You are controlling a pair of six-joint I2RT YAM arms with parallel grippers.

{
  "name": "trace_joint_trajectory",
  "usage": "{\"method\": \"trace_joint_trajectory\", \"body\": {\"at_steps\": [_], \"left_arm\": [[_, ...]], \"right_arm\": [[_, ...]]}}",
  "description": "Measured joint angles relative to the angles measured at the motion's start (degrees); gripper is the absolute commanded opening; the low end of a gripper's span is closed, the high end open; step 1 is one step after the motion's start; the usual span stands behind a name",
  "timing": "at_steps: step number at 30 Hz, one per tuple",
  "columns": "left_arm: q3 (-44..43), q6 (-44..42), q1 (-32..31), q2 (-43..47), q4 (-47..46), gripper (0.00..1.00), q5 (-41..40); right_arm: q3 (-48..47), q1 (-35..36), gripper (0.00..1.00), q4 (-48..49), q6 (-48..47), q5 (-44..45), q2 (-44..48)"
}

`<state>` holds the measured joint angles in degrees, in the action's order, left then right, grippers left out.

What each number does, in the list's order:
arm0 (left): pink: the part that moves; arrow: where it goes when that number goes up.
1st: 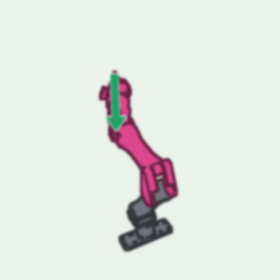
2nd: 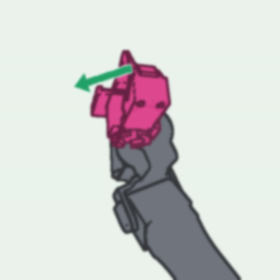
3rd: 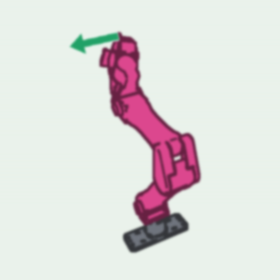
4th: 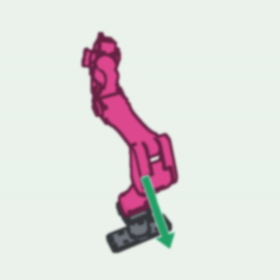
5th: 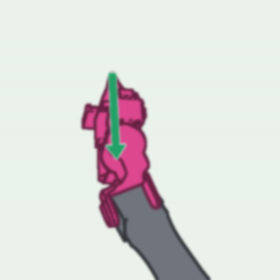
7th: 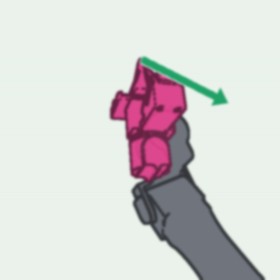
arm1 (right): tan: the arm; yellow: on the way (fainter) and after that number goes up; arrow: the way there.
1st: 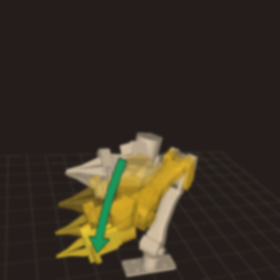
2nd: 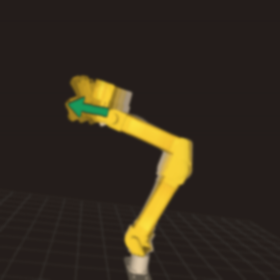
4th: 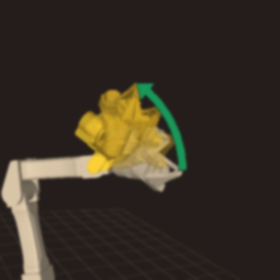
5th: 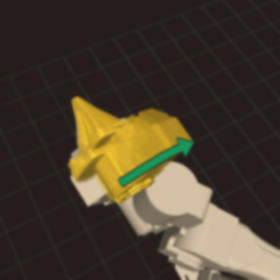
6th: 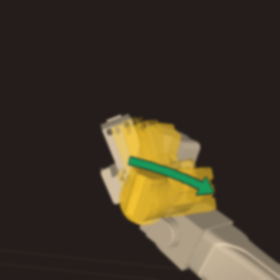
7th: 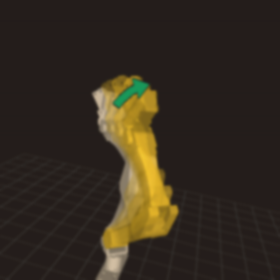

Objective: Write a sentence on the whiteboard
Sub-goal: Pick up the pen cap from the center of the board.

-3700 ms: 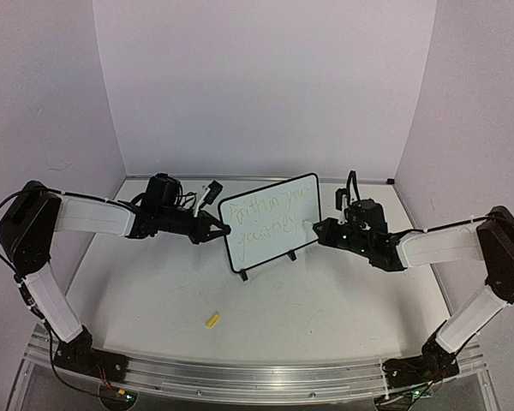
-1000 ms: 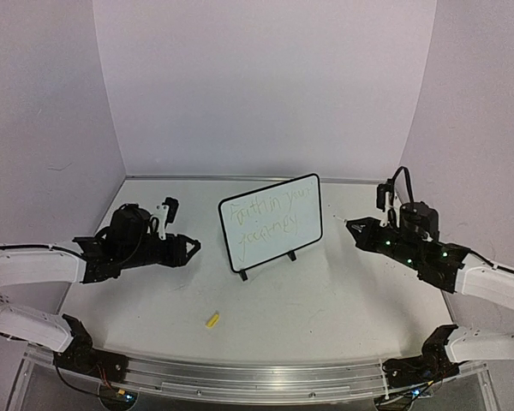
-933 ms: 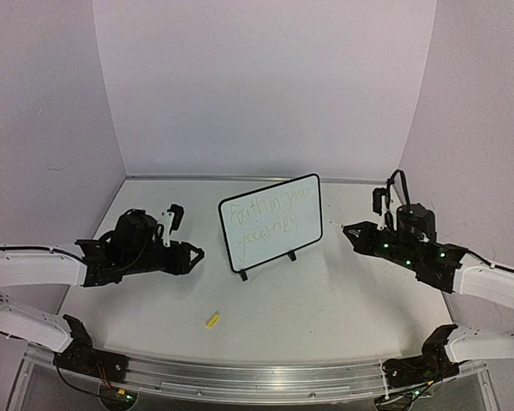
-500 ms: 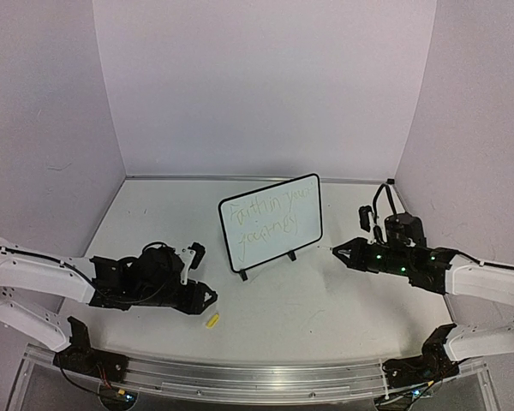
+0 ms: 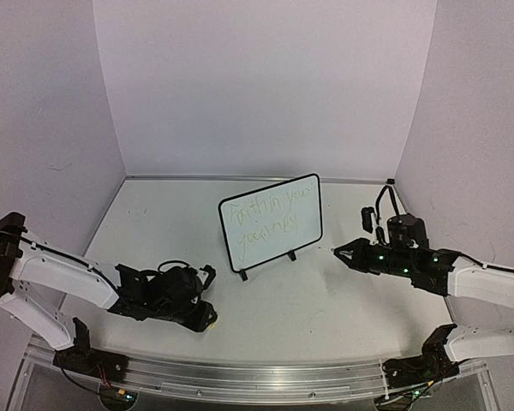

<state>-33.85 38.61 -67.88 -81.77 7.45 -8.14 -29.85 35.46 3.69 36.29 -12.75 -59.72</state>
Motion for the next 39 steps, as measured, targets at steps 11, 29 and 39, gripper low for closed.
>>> {"method": "trace_joint_trajectory", "body": {"at_steps": [11, 29, 39], "left_arm": [[-3.35, -0.85, -2.14, -4.62, 3.96, 0.24, -1.27], [-8.53, -0.66, -5.7, -10.32, 7.59, 0.0, -6.93], [-8.53, -2.03, -5.69, -8.6, 8.88, 0.0, -6.42]], "right_arm": [[1.04, 0.0, 0.0, -0.5, 0.77, 0.18, 0.78], [1.72, 0.0, 0.0, -0.82, 1.23, 0.72, 1.91], [0.51, 0.0, 0.0, -4.97, -1.48, -2.9, 1.48]]}}
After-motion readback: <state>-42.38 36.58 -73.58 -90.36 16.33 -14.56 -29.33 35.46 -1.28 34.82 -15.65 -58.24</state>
